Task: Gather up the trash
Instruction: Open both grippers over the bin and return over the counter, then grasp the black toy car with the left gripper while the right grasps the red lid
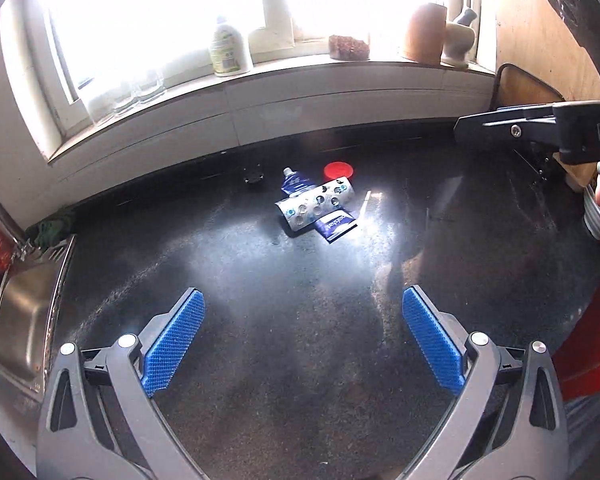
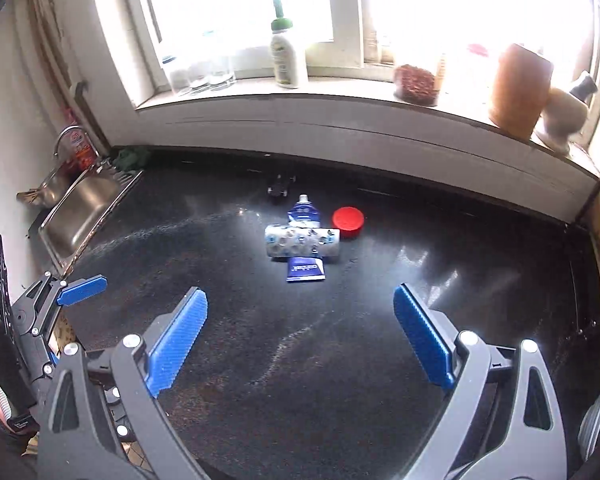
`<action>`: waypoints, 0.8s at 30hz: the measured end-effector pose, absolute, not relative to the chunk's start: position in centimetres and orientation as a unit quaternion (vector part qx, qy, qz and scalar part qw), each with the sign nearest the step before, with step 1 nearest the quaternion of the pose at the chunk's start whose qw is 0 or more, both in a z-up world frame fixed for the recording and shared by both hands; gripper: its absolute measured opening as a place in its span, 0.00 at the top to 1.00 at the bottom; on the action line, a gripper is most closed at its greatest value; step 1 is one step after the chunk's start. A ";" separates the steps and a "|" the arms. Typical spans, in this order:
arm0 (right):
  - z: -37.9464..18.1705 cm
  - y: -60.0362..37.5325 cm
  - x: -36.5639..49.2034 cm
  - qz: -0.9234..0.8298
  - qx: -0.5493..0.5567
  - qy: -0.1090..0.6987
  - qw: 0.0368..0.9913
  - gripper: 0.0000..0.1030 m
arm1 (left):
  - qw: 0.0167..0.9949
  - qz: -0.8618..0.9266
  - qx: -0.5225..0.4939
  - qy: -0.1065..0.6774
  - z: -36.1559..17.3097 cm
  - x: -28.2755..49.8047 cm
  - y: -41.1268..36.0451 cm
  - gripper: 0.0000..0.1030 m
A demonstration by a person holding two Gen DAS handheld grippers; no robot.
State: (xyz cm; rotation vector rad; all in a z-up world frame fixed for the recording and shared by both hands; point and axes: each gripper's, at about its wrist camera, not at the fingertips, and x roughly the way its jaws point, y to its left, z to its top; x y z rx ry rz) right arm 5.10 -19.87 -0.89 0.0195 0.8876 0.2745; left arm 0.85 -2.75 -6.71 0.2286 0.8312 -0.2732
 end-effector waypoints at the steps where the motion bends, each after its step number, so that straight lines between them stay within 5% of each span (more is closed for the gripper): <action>1: -1.0 -20.6 5.2 0.127 0.014 0.428 0.895 0.11 | 0.898 -0.134 0.113 0.403 -6.8 1.2 -3.2 0.06; 13: -3.2 -20.9 10.0 0.132 0.008 0.435 0.891 0.11 | 0.892 -0.108 0.114 0.425 -7.8 6.7 -3.7 0.06; 24: -8.8 -20.2 19.9 0.126 0.007 0.477 0.870 0.11 | 0.884 -0.058 0.079 0.457 -11.2 21.2 -2.0 0.06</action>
